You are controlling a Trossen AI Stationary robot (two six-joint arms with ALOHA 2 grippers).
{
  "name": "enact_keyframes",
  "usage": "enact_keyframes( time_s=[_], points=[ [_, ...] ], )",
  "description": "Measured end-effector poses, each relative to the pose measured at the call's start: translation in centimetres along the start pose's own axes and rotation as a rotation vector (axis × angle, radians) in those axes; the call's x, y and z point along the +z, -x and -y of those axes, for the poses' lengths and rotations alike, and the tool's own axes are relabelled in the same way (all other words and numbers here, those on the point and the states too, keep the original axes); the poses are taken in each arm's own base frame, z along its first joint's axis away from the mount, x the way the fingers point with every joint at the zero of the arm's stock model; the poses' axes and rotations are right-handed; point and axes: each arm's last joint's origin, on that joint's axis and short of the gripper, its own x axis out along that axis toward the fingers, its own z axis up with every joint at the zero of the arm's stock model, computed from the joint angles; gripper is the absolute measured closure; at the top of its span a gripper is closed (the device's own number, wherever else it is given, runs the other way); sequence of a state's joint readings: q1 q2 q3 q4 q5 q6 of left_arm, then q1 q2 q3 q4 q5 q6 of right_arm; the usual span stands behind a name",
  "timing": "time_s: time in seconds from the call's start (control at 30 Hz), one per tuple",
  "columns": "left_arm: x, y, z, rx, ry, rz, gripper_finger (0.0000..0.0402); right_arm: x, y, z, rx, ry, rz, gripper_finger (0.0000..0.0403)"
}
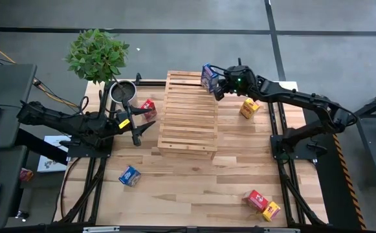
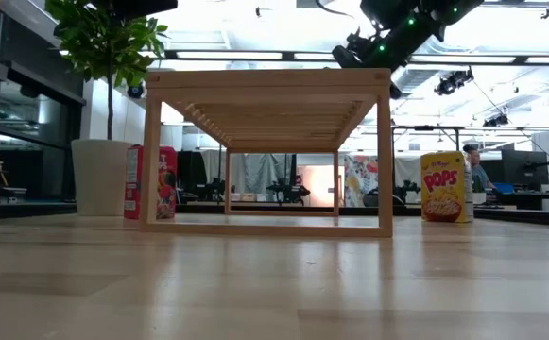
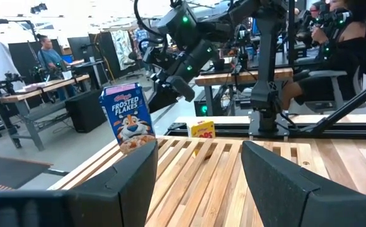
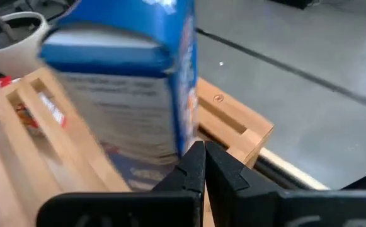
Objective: Stack cereal on shelf
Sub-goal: Put the top blue cereal box on the shelf
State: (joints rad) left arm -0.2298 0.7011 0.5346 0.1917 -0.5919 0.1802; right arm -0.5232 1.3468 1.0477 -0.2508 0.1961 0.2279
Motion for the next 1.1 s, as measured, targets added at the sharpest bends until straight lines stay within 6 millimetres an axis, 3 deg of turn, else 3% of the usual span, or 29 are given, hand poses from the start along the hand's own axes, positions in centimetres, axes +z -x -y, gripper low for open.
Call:
enact_keyframes(
  time_s=[0.5,0.83,1.1],
  points=[
    [-0.1,0.0,0.0,-0.001,-0.001,-0.005,0.0181,-0.6,0.4,-1.7,0.062,0.027,-0.026,0.0403],
    [-0.1,0.0,0.0,-0.001,-0.002,-0.006,0.0181,-0.5,0.3,-0.9,-0.075,0.023,-0.004,0.0403],
    [-0.1,0.0,0.0,-0.002,-0.002,-0.006,0.0181,0.5,0.0,0.1,-0.05,-0.018,0.059,0.0403]
  ],
)
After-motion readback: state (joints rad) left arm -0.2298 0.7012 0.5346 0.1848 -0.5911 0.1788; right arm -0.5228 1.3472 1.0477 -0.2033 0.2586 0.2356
